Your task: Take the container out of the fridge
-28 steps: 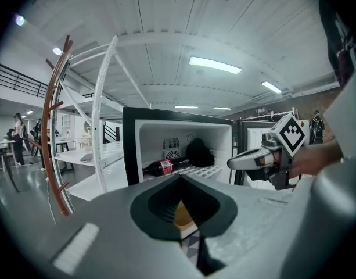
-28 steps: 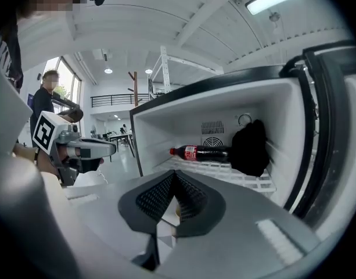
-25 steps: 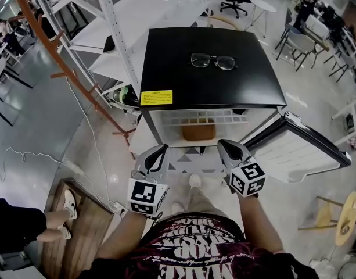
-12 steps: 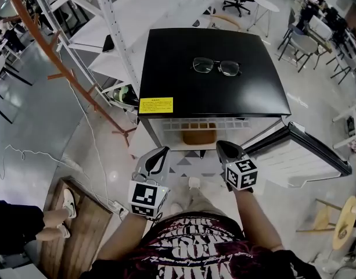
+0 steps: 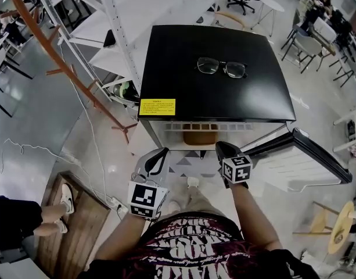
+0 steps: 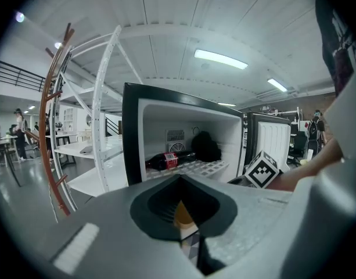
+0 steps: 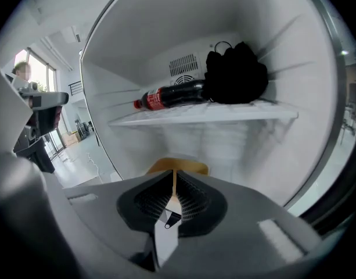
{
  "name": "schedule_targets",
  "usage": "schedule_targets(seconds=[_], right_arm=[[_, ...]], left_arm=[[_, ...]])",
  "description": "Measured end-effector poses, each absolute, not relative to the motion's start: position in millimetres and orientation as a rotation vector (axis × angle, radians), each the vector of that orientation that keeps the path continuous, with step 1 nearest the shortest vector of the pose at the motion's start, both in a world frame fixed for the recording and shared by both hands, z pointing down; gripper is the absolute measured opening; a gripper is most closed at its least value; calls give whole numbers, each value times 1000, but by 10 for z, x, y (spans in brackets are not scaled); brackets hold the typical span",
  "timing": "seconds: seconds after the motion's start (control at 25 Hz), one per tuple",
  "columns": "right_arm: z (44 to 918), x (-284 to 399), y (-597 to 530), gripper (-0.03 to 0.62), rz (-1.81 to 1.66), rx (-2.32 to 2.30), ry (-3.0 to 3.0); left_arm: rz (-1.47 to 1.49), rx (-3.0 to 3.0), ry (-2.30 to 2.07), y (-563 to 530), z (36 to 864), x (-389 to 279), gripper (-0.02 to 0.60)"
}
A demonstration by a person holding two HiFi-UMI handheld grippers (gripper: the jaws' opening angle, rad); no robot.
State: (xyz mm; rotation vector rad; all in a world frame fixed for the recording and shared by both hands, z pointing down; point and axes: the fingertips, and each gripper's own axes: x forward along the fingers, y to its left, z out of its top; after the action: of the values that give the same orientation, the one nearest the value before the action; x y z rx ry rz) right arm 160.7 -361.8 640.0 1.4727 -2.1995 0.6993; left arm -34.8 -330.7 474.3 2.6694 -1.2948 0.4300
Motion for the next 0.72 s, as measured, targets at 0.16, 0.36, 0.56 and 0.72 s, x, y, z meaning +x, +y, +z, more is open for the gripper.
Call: schedule_targets(seconds=[0.16,0.36,0.56,0.72], right_arm=[[6632,1695,-3672,73,738,1471,-2153],[6857,1778,-3770,124,795,1484,-2112],[7056,1825,-3884,146,821,1486,-2080],[7196,1858,-3991,146,855,1500,-2053]], left_arm=[[448,2658,-1294,-3293,4790,-366,0],[470,2639,-1297,-3273,4843,-387,0],[487,2630,-1302,-3252,4875,-388,2],[506,2618,-1310,-3234,4899,-420,2]])
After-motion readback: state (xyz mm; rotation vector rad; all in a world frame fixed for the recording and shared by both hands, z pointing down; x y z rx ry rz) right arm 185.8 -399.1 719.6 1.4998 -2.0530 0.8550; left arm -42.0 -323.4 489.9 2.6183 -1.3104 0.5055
